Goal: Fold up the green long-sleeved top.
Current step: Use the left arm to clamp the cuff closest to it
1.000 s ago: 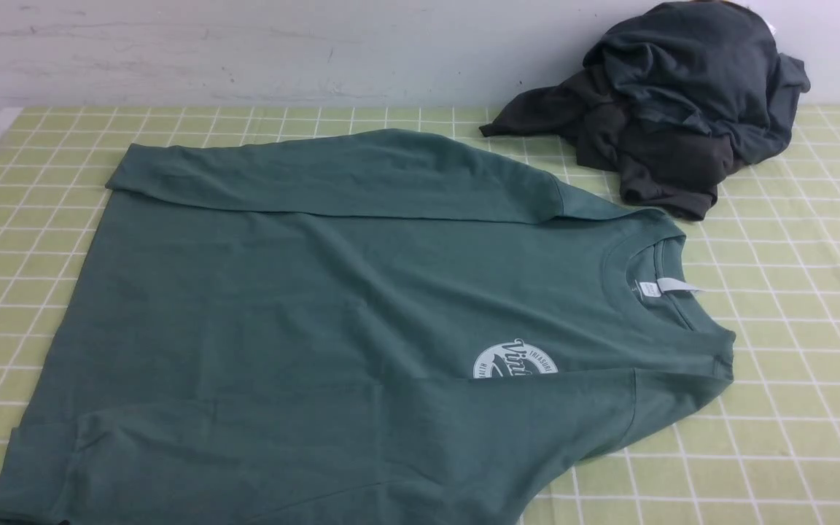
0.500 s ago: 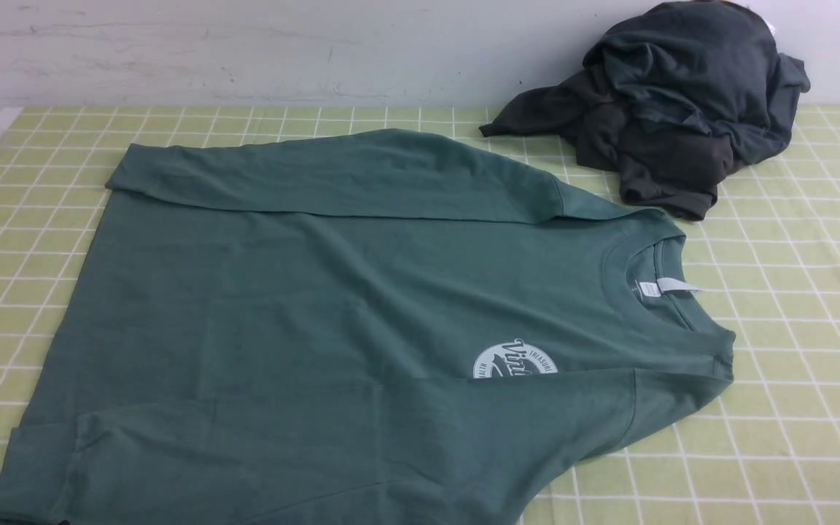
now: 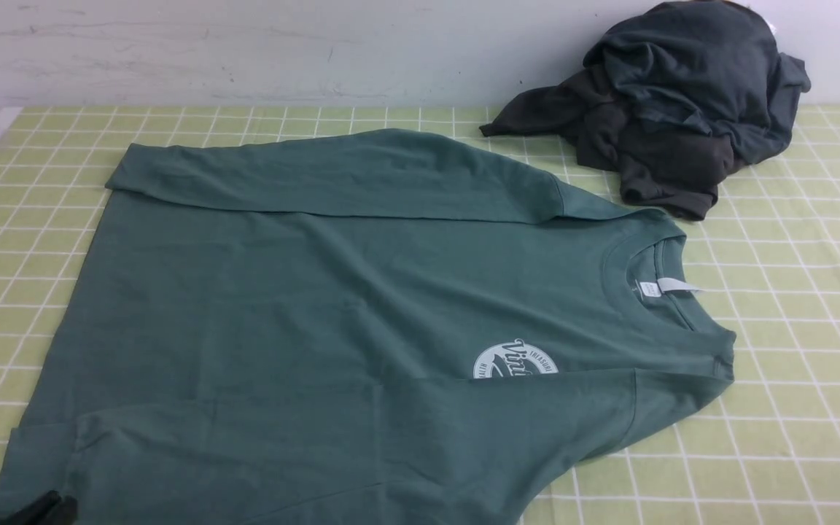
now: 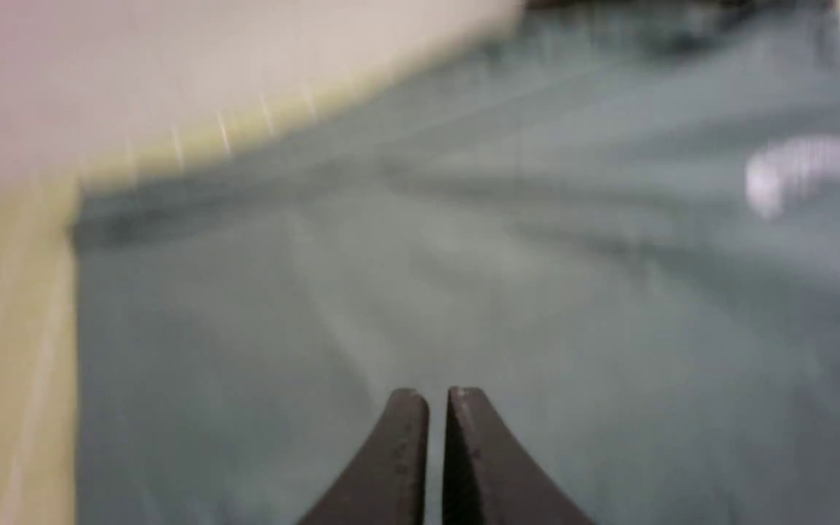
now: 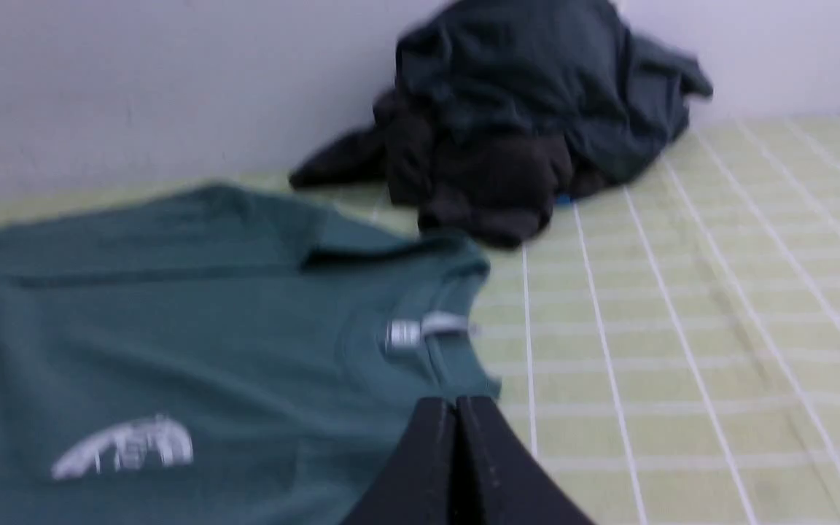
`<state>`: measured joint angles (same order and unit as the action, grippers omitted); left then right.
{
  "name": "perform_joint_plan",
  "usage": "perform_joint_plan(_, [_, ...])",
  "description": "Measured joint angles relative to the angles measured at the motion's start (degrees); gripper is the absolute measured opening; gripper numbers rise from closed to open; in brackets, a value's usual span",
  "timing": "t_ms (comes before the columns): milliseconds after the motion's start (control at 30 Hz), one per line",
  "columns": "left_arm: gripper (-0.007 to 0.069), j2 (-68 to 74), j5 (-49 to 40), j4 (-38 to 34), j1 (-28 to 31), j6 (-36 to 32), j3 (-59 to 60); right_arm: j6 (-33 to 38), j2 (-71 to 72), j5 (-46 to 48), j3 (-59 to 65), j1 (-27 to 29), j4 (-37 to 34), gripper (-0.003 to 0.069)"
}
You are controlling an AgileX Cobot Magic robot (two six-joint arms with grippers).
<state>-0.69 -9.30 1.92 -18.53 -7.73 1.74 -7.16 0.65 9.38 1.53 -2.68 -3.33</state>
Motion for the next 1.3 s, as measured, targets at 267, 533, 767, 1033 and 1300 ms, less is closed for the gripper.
perform_joint_plan(267, [0.0027,0.0,40.0,-0.8,0.0,0.3,0.0,-1.2,0.0,-40.6,0.1,0.0,0.7,-0.0014])
perform_joint_plan(533, [0.0027,0.6,46.8,-9.8,0.0,7.1,-8.5,-1.8,-0.3,-45.6,-3.4,0.0,-0.1,-0.0014])
perform_joint_plan(767, [0.0019,16.8,16.7,-10.8,0.0,-2.1,-32.7,3.5,-15.9,-19.0,-26.5,0.0,0.1,-0.0014])
perform_joint_plan(1033, [0.0019,40.7,-13.0,-10.7,0.0,-6.9,-36.9,7.2,-41.3,15.3,-35.2,-0.2,-0.6,-0.0013])
perform_joint_plan(1300, [0.0074,60.8,-21.9,-8.8,12.3,3.6,-38.5,20.7,-64.7,31.0,-35.2,-7.4,-9.5,-0.0013])
